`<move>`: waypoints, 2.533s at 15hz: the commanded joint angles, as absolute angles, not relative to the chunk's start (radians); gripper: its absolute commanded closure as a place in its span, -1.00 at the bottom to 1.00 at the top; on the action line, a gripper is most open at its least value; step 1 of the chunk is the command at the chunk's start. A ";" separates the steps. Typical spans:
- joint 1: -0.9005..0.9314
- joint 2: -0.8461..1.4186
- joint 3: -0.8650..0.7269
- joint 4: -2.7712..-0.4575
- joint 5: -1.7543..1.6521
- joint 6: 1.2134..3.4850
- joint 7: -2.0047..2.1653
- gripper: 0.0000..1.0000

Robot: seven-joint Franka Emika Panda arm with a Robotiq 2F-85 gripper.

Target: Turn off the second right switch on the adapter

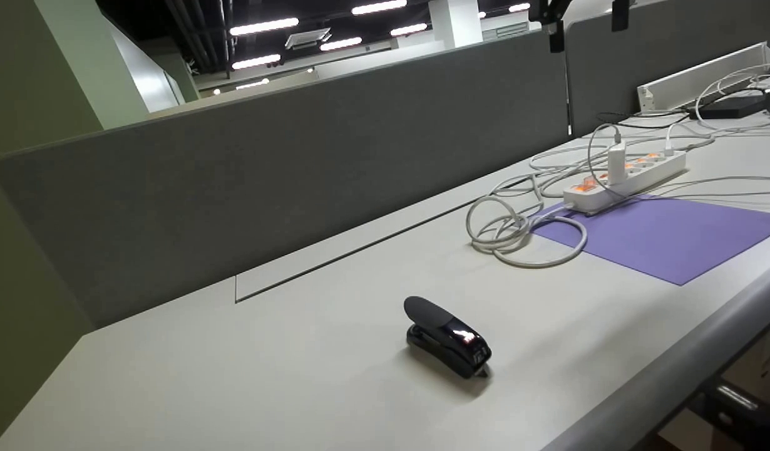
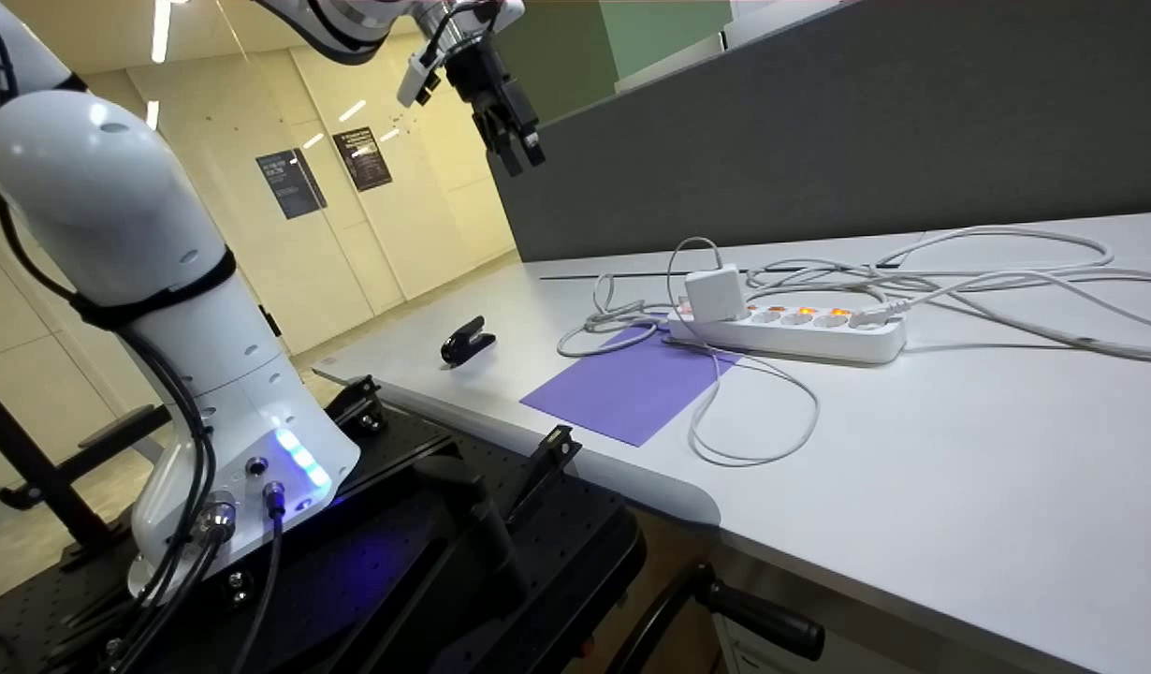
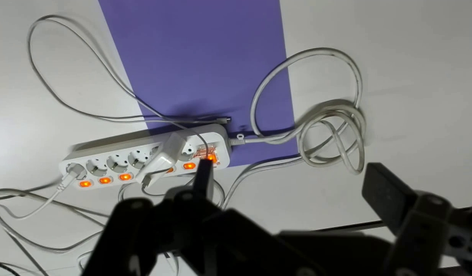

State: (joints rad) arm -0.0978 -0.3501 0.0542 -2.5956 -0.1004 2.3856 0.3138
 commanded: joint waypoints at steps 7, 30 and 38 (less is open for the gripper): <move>-0.316 -0.289 -0.130 -2.546 -0.189 2.426 0.275 -1.00; -0.280 0.129 -0.300 -2.186 -0.057 2.411 -0.611 -1.00; -0.365 0.352 -0.226 -2.009 0.059 2.500 -0.610 0.23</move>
